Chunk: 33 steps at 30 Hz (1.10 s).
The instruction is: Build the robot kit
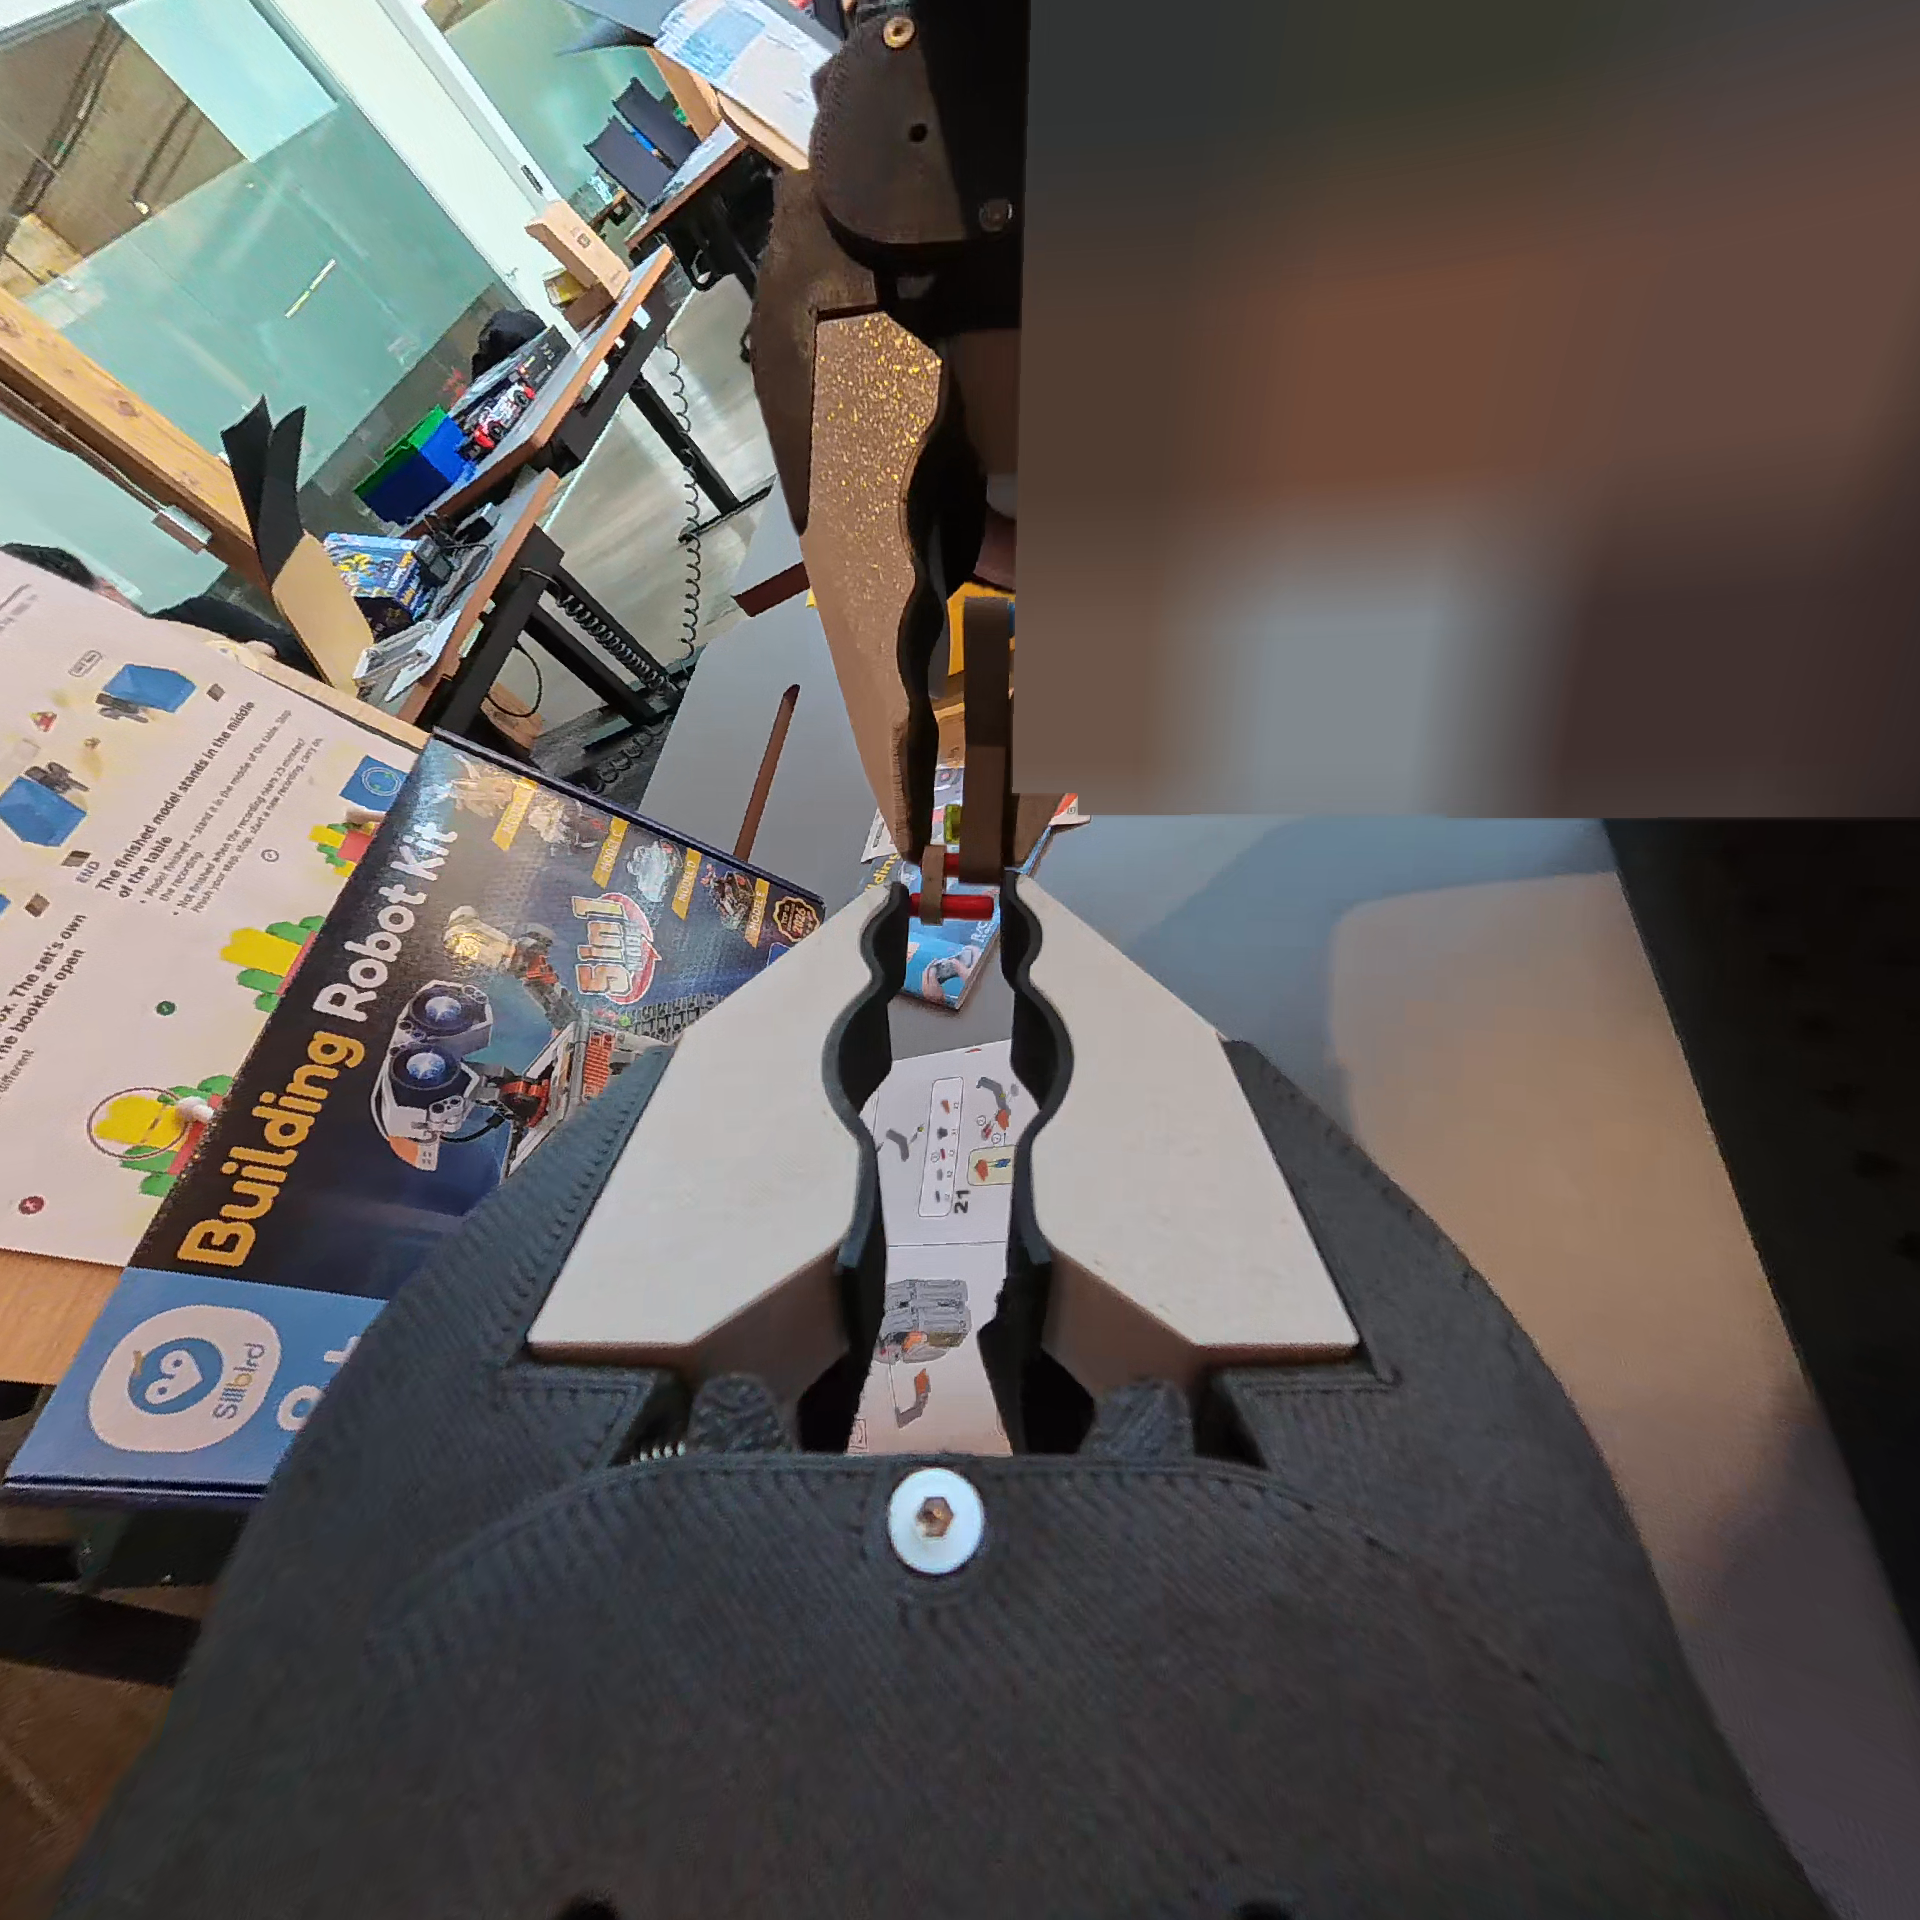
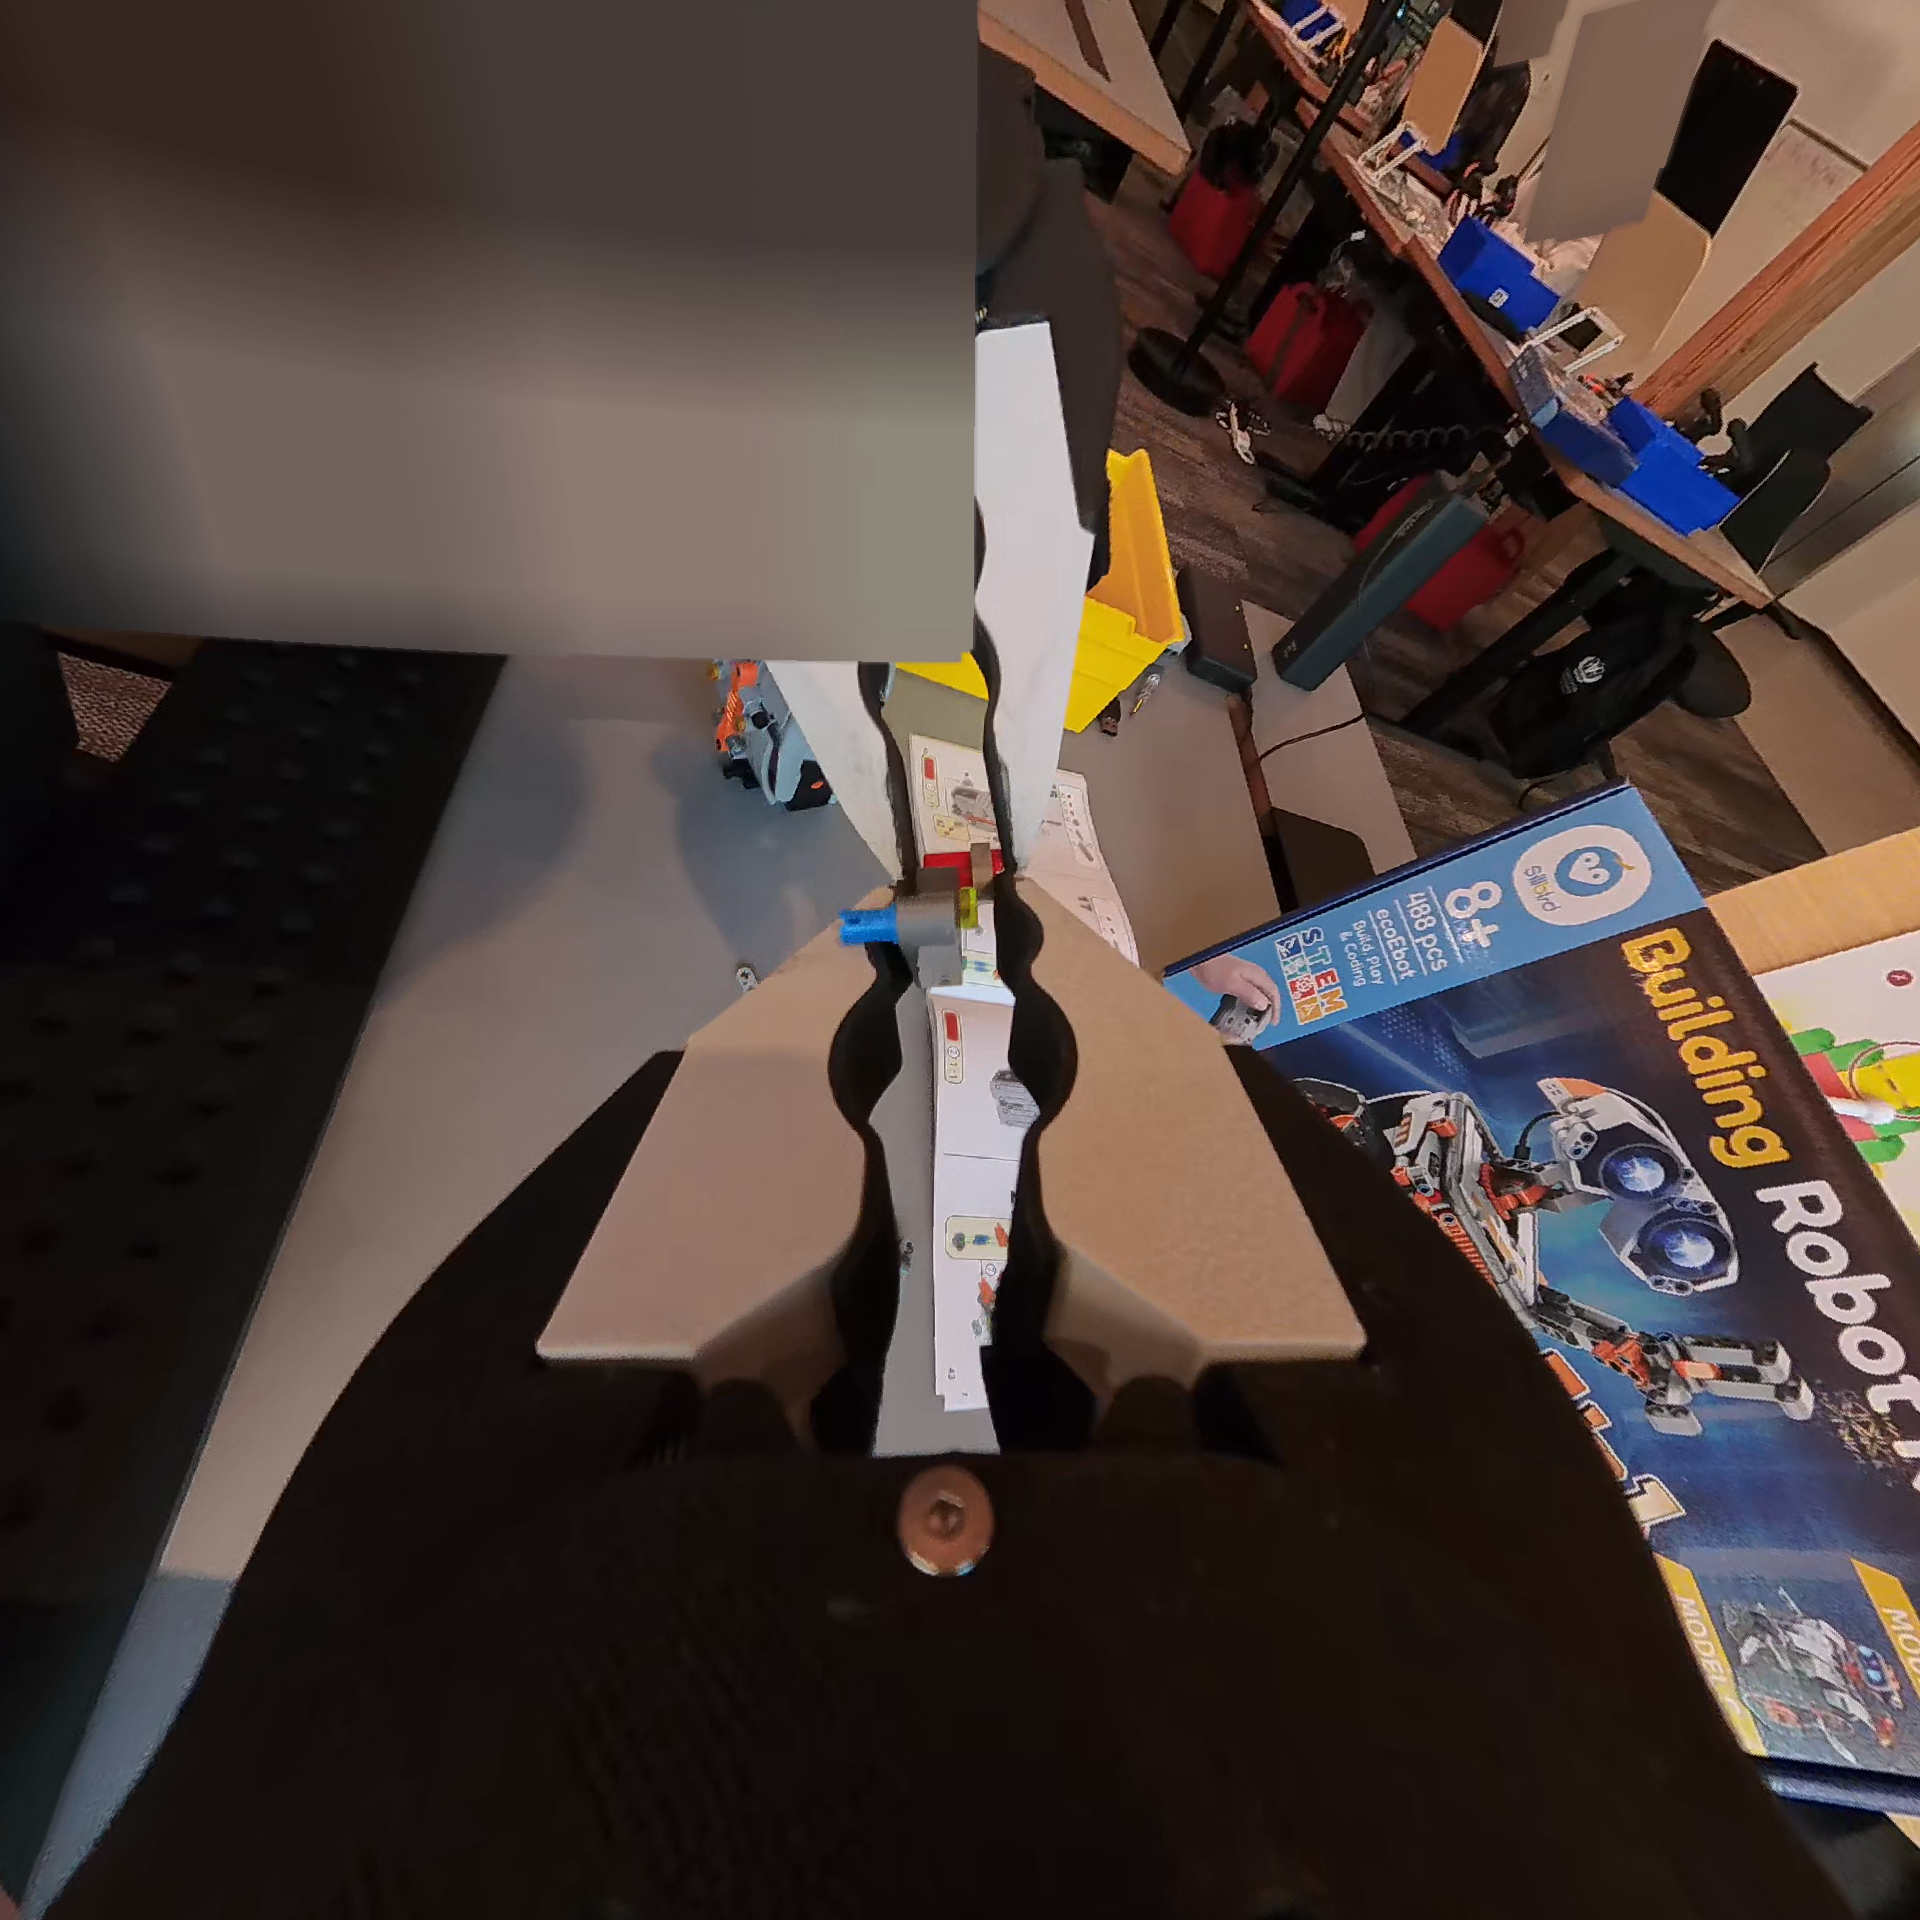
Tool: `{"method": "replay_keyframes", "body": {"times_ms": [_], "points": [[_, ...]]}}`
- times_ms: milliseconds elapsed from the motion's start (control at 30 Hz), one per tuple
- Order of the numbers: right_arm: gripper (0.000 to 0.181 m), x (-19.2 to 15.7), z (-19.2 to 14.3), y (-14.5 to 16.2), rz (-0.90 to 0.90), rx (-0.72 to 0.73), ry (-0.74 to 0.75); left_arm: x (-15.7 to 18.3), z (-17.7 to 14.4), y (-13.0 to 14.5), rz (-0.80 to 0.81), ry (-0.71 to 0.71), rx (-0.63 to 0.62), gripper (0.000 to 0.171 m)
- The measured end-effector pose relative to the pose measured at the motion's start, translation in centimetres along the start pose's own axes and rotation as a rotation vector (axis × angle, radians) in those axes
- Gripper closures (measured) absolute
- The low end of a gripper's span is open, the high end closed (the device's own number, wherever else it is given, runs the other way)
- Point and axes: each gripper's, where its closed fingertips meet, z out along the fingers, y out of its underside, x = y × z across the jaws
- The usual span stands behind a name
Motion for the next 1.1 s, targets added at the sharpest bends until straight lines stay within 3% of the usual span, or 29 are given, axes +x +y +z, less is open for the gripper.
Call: {"method": "replay_keyframes", "body": {"times_ms": [433, 1100], "points": [[0.166, -0.11, -0.12, -0.01, -0.009, 0.012, 0.003, 0.14, 0.07, -0.12, 0.107, -0.05, -0.027, 0.157], [0.166, -0.7, 0.18, 0.56, 0.05, 0.021, -0.058, 0.92, 0.19, 0.39, 0.148, -0.008, -0.042, 0.157]]}}
